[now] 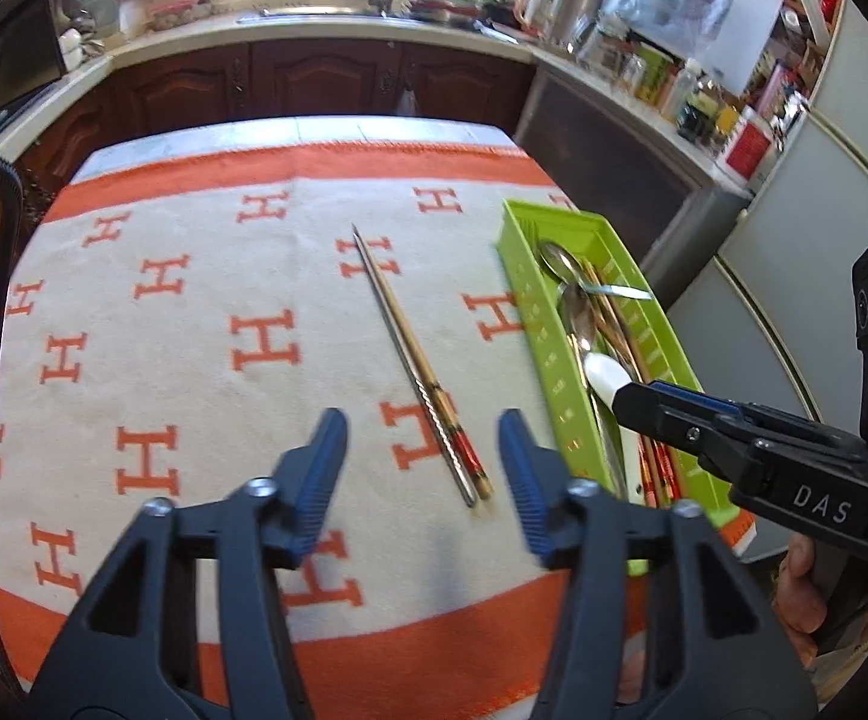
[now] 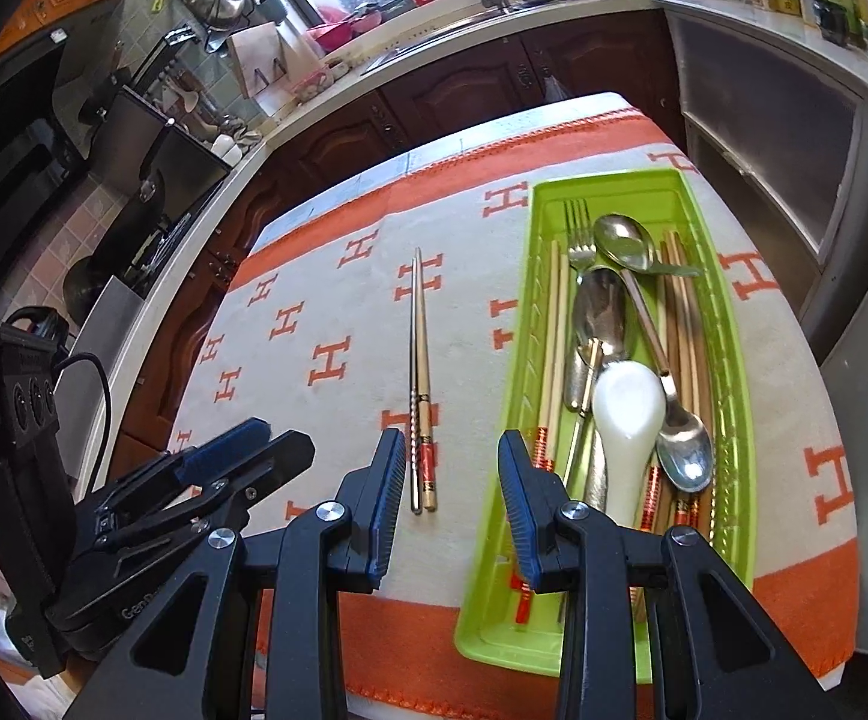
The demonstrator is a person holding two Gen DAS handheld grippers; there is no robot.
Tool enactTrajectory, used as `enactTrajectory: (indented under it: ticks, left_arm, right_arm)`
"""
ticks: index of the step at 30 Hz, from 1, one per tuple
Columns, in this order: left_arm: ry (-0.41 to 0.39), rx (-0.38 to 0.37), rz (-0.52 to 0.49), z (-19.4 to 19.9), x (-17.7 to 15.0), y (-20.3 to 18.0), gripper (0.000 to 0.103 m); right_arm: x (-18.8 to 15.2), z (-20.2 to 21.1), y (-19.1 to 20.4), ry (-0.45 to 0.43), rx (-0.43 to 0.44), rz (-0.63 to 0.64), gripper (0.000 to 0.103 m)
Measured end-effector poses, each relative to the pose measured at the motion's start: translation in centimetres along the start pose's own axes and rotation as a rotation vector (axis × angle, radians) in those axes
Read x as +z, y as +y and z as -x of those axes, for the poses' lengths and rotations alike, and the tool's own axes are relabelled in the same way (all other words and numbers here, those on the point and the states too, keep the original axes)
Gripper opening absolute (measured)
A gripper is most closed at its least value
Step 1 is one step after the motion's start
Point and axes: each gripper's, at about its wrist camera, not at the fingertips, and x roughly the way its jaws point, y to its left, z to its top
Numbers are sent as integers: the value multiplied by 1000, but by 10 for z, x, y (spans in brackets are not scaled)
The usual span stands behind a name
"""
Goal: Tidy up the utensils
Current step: 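Move both open tools over the last pair of chopsticks, then close the right tool on a wooden chopstick while the left tool grasps a metal chopstick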
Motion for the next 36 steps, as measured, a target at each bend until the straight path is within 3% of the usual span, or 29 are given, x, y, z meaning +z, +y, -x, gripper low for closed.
enactTrajectory:
  ticks: [5, 8, 18, 32, 36]
  left_arm:
    - [-40, 44, 34, 3, 12, 22, 53]
    - [-58, 100, 44, 2, 19, 36, 53]
    - [-63, 219, 61, -20, 36, 72, 53]
    - [10, 213, 125, -56, 32, 107, 53]
    - [21, 206, 133, -61, 30, 109, 53]
  right_arm:
    - [18, -9, 21, -21, -23, 74, 32]
    - [30, -22, 34, -10, -26, 116, 27]
    - [60, -101, 60, 131, -50, 201, 15]
    - [58, -168, 50, 257, -142, 227, 7]
    - [58, -173, 55, 240, -158, 246, 7]
